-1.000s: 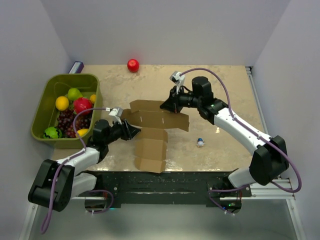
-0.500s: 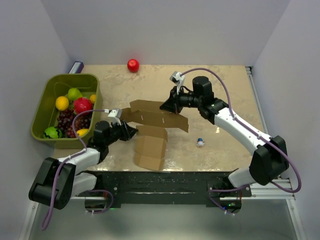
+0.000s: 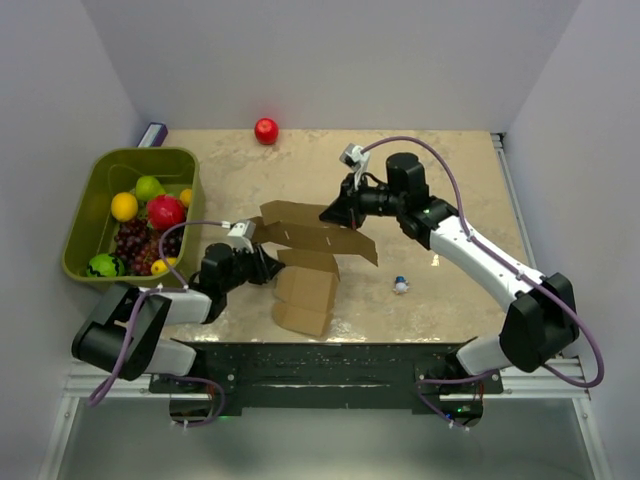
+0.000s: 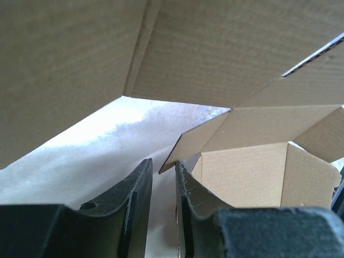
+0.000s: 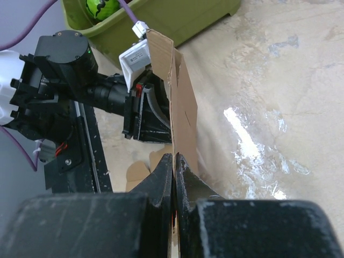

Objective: Fold the paper box

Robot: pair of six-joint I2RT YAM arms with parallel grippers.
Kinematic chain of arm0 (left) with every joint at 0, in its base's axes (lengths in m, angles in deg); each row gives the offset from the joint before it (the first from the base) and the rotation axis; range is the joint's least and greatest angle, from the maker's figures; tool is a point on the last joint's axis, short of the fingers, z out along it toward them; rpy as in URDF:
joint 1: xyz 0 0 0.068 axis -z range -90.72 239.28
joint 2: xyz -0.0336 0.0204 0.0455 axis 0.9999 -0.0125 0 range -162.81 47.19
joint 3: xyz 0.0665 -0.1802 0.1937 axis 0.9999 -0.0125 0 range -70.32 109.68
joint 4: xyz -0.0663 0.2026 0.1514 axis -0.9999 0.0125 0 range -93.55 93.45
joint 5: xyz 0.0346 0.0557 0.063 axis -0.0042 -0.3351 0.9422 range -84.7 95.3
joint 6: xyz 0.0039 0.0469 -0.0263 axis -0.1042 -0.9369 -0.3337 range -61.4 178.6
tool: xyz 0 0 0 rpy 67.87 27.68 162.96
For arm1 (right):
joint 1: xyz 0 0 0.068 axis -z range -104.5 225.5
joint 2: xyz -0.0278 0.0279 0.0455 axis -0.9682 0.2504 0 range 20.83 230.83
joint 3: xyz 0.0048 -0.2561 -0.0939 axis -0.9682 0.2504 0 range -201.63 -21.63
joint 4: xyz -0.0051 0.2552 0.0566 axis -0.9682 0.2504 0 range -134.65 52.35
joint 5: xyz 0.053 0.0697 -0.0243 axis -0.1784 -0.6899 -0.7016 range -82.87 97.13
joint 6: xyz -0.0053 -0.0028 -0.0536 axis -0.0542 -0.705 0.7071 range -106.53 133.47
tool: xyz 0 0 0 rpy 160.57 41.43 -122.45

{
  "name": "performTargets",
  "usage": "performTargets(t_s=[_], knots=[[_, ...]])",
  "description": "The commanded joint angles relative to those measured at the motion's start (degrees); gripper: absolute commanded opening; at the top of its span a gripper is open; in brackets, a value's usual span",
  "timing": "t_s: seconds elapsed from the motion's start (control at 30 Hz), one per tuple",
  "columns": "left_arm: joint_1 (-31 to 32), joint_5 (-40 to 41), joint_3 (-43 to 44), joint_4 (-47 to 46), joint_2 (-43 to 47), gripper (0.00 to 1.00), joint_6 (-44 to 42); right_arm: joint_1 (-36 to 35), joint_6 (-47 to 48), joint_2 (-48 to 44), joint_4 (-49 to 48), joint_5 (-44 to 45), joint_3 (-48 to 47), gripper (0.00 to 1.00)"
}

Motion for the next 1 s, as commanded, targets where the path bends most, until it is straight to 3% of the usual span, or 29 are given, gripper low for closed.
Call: performTargets(t_s=[0.0,0.07,0.17,0.2,0.33,0.6,0.97], knots=[[1.65,3.48,2.41,-5.58,0.07,0.28,1.54,0.25,-0.2,-2.34,-2.25,-1.02,0.07,0.0],[1.65,4.71,2.76,-4.35,1.91,0.3,1.8,0.42,-0.03,-2.43,-1.9,0.21,0.16,0.0],[1.65,6.64,3.46,1.18,7.27,0.47,1.63,0.6,1.2,-2.61,-0.77,2.76,0.08,0.0],[1.65,7.35,3.64,5.19,8.94,0.57,1.54,0.68,1.64,-2.52,-0.32,3.46,-0.19,0.0],[1.65,11.3,5.21,16.46,20.17,0.73,1.1,0.69,3.58,-1.73,1.52,5.57,-0.71,0.0],[1.83,12.54,12.24,36.85,33.47,0.78,-2.5,0.68,8.22,-0.32,4.95,6.46,-2.12,0.0],[1.65,7.62,33.07,48.56,19.16,0.79,-18.76,0.69,9.12,-0.23,5.48,5.14,-2.3,0.0]])
